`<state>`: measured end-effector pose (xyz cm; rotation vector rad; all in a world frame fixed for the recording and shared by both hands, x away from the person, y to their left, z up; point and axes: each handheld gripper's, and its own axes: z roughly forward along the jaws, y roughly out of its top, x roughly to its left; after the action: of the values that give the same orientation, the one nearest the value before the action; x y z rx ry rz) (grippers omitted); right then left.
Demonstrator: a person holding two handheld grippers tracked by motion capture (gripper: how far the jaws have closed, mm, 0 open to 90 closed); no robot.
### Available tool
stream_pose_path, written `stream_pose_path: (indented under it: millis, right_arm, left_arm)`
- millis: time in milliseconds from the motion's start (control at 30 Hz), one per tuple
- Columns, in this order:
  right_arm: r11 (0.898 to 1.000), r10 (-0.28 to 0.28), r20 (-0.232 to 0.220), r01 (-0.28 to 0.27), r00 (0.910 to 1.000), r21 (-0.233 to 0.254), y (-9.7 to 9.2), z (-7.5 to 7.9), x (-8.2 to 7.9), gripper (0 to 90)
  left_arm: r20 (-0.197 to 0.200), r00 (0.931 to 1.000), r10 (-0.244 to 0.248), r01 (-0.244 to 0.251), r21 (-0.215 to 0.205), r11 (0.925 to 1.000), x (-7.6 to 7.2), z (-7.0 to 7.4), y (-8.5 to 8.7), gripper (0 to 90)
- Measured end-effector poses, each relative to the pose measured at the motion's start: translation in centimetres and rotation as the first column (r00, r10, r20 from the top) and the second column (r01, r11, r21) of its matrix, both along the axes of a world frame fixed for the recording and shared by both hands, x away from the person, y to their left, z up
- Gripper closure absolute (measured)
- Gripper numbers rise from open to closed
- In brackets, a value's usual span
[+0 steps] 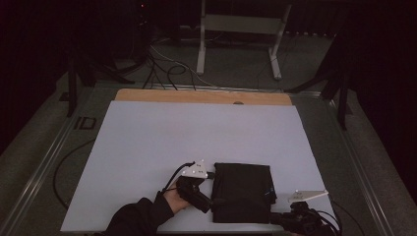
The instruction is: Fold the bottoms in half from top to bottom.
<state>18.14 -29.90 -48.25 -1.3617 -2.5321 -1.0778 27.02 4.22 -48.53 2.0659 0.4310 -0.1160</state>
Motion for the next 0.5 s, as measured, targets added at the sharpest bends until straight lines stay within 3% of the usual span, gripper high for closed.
stream_pose_path:
  millis: [33,67,233,500]
  right_arm:
    - [0.999,-0.018,0.01,0.017,0.9998,0.046,-0.3,0.5,-0.2,85.2]
    - [0.999,-0.02,0.013,0.019,0.9997,0.044,-0.4,0.6,-0.2,85.2]
    - [0.997,-0.008,-0.009,0.008,0.9999,-0.07,0.2,-0.5,-0.3,85.5]
    - [0.989,-0.001,0.015,0.003,0.9999,-0.145,0.8,-0.6,-0.4,83.4]
  left_arm:
    - [-0.001,1.0,0.0,0.0,-0.003,1.0,0.0,0.0,0.0,4.2]
    - [-0.002,1.0,0.003,-0.003,-0.004,1.0,0.0,0.0,0.0,4.2]
    - [-0.004,1.0,0.007,-0.007,-0.007,0.9999,0.0,-0.2,0.0,4.2]
    - [0.009,0.9997,0.023,-0.023,0.0,0.9997,0.0,-0.4,0.0,3.1]
